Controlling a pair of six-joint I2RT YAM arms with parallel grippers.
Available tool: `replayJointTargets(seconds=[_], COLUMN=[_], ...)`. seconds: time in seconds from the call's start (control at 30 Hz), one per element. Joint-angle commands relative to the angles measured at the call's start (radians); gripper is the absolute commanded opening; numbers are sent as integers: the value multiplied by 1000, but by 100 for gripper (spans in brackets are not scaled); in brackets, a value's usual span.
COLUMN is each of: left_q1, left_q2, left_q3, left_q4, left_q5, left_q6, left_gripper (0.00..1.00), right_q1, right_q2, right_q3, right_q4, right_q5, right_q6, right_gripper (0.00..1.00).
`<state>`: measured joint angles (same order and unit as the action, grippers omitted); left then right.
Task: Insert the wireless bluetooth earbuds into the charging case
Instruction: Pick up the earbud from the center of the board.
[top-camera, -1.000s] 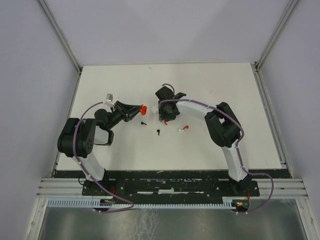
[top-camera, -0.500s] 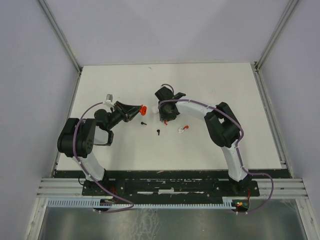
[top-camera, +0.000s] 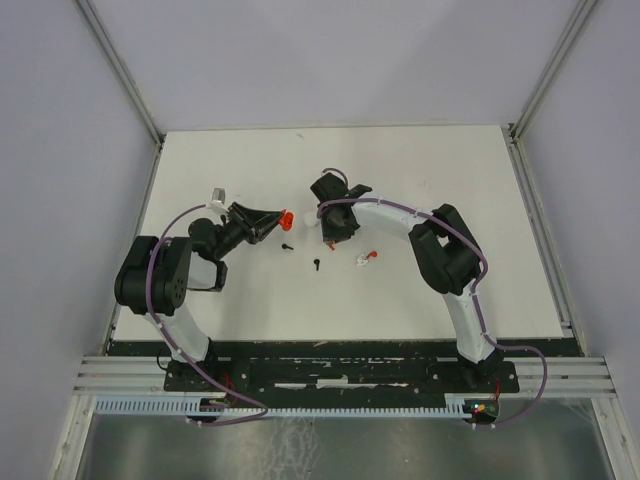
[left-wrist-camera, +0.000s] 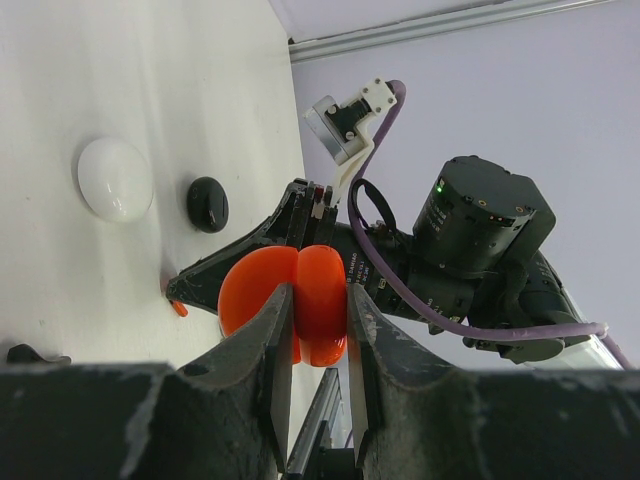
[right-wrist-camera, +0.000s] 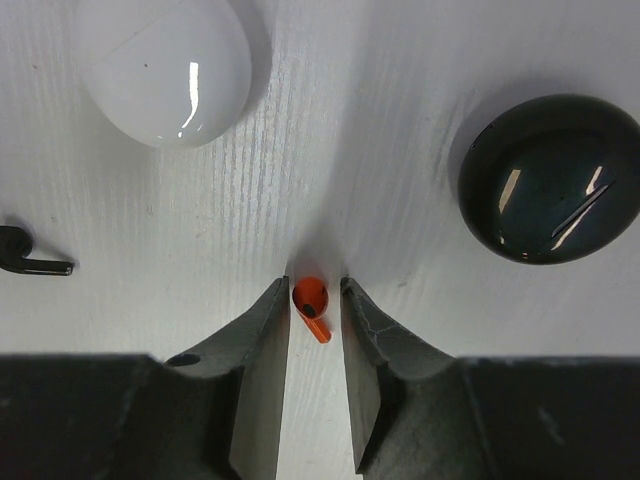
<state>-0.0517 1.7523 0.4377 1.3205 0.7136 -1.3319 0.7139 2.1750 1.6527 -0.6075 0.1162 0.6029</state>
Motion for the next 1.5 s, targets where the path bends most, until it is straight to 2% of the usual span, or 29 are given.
replayJointTargets(seconds=[0.0, 0.1, 0.33, 0.37, 0.47, 0.63, 0.8, 0.9, 1.17, 1.4, 1.47], left_q1=[7, 8, 7, 7, 7, 6, -11, -39, -120, -168, -168], left_q2=[-5, -3, -1, -1, 2, 1, -12, -17, 21, 119, 132], left_q3=[-3, -3, -3, -2, -3, 8, 21, 36, 64, 78, 69], left_q4=[76, 76, 77, 77, 76, 77, 73, 68, 124, 297, 311], left_q5=[17, 17, 17, 17, 20, 40, 40, 33, -6, -30, -40], left_q6=[-23, -21, -20, -20, -21, -31, -56, -75, -168, -310, -321], left_gripper=[3, 3, 3, 3, 3, 3, 3, 3, 3, 3, 3], right_q1=[7, 6, 7, 6, 5, -20, -42, -60, -80, -82, -81], right_q2=[23, 26, 27, 27, 4, -166, -270, -332, -450, -482, -480], right_q3=[21, 21, 21, 21, -4, -184, -235, -314, -503, -625, -680], right_q4=[-31, -29, -27, -25, 11, 302, 426, 565, 931, 1252, 1412], right_q5=[13, 9, 7, 7, 16, 14, -39, -105, -263, -353, -340], right_q6=[-14, -14, -15, -16, -32, -115, -223, -254, -259, -238, -220], right_gripper=[34, 29, 26, 22, 2, 1, 1, 1, 1, 2, 2])
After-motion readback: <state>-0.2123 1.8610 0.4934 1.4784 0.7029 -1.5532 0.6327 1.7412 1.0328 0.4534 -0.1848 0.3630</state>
